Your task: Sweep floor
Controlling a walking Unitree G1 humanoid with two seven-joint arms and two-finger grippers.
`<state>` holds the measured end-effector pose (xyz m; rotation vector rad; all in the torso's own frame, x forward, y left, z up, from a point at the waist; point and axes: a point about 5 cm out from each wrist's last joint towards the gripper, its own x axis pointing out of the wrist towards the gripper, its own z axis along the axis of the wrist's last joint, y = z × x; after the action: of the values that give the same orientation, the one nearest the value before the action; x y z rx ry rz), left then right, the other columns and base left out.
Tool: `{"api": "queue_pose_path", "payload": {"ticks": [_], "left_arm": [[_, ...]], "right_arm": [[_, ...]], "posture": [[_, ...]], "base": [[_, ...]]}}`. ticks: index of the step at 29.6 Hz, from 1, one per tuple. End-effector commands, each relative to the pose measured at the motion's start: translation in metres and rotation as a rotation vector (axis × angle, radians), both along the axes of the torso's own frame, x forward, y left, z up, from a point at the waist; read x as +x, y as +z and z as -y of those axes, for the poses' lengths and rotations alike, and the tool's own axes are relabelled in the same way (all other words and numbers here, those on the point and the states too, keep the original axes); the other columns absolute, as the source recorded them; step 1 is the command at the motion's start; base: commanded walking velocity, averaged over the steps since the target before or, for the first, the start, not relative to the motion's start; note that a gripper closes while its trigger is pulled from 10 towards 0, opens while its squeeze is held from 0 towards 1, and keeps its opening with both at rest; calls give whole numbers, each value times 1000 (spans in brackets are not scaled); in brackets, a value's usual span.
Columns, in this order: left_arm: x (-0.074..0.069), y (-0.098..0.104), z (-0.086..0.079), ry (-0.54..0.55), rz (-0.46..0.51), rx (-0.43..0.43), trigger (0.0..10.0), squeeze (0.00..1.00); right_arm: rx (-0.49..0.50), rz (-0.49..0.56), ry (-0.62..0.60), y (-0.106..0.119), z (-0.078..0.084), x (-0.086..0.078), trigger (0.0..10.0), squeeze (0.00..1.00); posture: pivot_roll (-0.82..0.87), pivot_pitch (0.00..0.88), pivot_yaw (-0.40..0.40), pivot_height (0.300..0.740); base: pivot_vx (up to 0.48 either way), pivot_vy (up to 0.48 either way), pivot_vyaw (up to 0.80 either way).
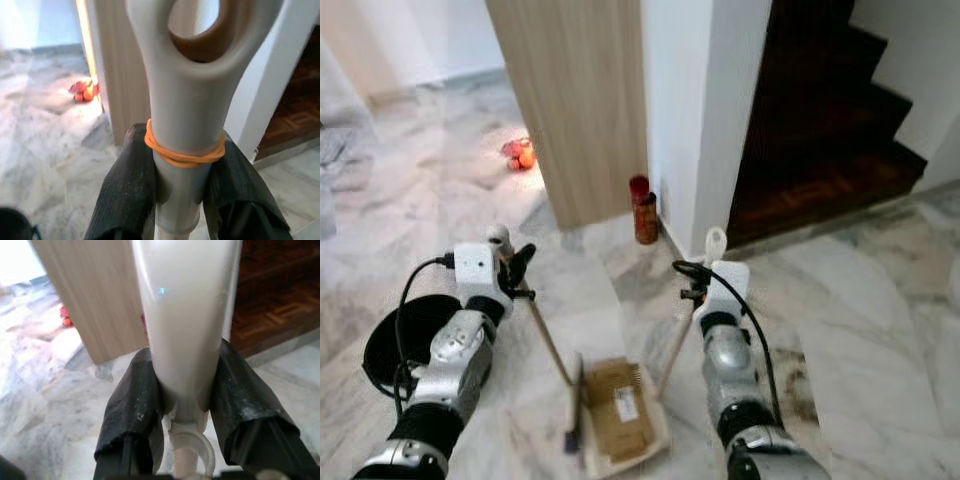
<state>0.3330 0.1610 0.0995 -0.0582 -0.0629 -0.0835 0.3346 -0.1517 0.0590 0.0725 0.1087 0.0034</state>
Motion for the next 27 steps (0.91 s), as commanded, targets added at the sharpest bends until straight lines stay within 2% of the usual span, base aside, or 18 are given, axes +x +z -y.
{"api": "queue_pose_path", "payload": {"ticks": [1, 16, 27], "left_arm": [[3, 11, -4, 8, 42, 23, 10000, 0], [3, 10, -4, 8, 40, 20, 10000, 0], [2, 9, -2, 0, 40, 20, 10000, 0]], "right_arm": [[30, 65, 29, 13, -13, 7, 10000, 0], [31, 57, 35, 12, -14, 6, 10000, 0], [28, 42, 25, 10, -10, 6, 10000, 0]], "posture": [[52, 0, 55, 740], [54, 0, 54, 740], [52, 0, 54, 740]], "base": [[0, 416, 438], [0, 415, 730], [0, 415, 0]]}}
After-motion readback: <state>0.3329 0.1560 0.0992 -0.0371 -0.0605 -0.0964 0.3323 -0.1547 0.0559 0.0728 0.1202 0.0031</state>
